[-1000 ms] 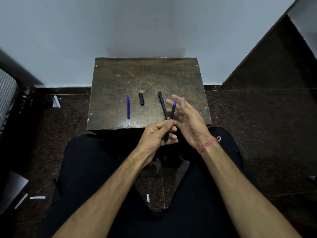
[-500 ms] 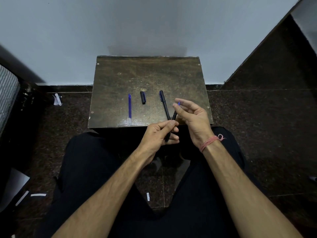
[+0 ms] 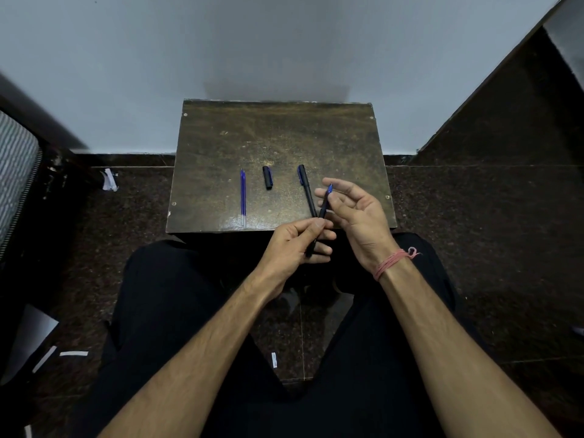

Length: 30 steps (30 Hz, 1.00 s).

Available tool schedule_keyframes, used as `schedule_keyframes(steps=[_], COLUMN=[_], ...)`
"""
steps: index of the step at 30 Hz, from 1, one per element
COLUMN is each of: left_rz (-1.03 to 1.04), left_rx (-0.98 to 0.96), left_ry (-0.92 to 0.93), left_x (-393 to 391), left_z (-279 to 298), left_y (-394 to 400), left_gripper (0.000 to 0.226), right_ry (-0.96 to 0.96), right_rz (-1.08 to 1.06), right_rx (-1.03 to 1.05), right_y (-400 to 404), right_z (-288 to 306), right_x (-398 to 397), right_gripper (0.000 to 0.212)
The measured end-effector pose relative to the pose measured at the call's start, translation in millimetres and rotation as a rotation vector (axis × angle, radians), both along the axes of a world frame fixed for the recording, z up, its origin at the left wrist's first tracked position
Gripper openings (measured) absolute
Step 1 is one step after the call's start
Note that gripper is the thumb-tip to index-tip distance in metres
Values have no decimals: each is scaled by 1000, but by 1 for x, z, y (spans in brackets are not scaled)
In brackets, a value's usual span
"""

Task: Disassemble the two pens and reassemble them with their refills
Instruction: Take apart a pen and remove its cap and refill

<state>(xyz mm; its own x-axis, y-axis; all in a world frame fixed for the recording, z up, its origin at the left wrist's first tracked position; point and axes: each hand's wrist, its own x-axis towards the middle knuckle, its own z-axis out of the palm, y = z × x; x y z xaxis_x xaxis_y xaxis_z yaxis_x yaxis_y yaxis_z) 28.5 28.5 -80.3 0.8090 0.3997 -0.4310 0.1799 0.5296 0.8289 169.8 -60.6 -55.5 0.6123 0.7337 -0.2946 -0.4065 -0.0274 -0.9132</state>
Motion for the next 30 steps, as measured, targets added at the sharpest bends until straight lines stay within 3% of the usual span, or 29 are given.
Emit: schedule_keyframes(steps=[8,10,14,21,26,30], left_rz=[118,64,25,81,83,86], left_rx=[157,123,61,135,132,154], left_ry=[25,22,8,35,39,58], left_x=[3,4,4,2,1,0], left_z=[0,3,2,-3,0,0], left_y=[-1,2,6,5,9,8], left_gripper=[24,34,29,24,25,28], right_ry=[-34,29,111,-54,105,-70], right_rz=[79,86,106,-4,141,18], right_rx=[-13,16,62,-37,53,-69], right_y=[3,3,1,2,-1,1], right_z=[3,5,5,0,5,1], right_x=[-12,-11,-6,-6,2,-4], right_gripper=[20,21,22,20,41,29])
